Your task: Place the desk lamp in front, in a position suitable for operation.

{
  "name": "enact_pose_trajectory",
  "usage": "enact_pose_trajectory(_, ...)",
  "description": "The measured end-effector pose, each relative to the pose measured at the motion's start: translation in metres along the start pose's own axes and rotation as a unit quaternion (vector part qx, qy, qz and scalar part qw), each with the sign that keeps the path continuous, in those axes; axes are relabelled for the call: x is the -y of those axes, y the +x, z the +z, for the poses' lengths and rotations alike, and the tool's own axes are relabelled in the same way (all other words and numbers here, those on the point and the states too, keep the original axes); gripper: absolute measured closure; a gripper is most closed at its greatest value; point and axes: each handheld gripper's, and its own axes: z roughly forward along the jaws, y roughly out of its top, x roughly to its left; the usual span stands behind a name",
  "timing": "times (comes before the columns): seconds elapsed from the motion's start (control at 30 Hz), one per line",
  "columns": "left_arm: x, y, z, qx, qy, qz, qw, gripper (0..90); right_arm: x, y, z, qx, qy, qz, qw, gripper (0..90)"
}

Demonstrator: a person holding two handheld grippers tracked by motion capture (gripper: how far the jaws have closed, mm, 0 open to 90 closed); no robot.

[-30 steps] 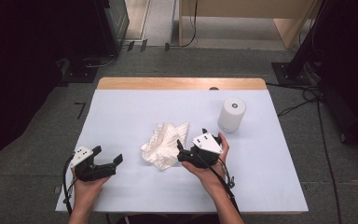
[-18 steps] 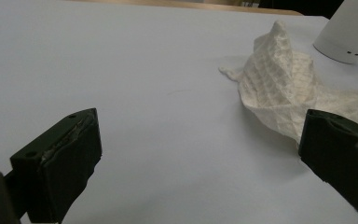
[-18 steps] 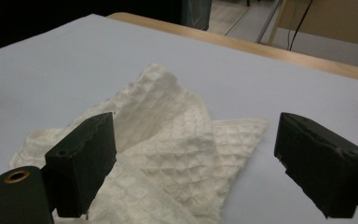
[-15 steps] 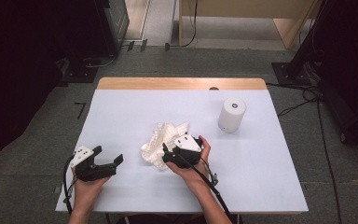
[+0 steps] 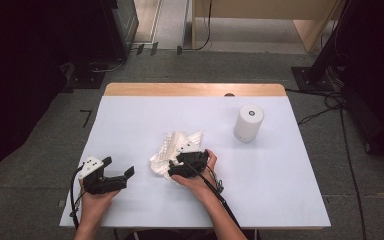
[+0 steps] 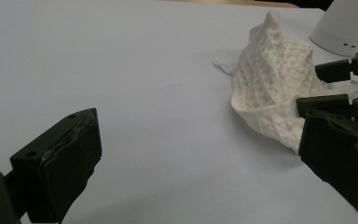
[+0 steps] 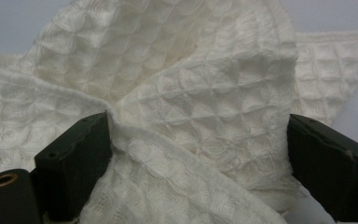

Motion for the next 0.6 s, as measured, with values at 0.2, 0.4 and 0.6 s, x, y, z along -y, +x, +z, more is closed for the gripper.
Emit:
enact_pose_trajectory(0.2, 0.001, 0.0, 0.001, 0.004, 0.002, 0.0, 1.0, 0.0, 0.0, -0.002, -0.001, -0.036, -0.005, -0.003, 0.9993, 42.5)
enact_pose_trajectory(0.4, 0.001, 0.002, 0.001, 0.006, 0.001, 0.0, 1.0, 0.0, 0.003, -0.011, -0.012, -0.063, -0.029, -0.007, 0.9975, 78.0)
enact_pose_trajectory(0.6, 0.001, 0.003, 0.002, 0.009, 0.002, -0.003, 1.0, 0.0, 0.009, -0.034, -0.051, -0.051, -0.077, -0.014, 0.9956, 78.3)
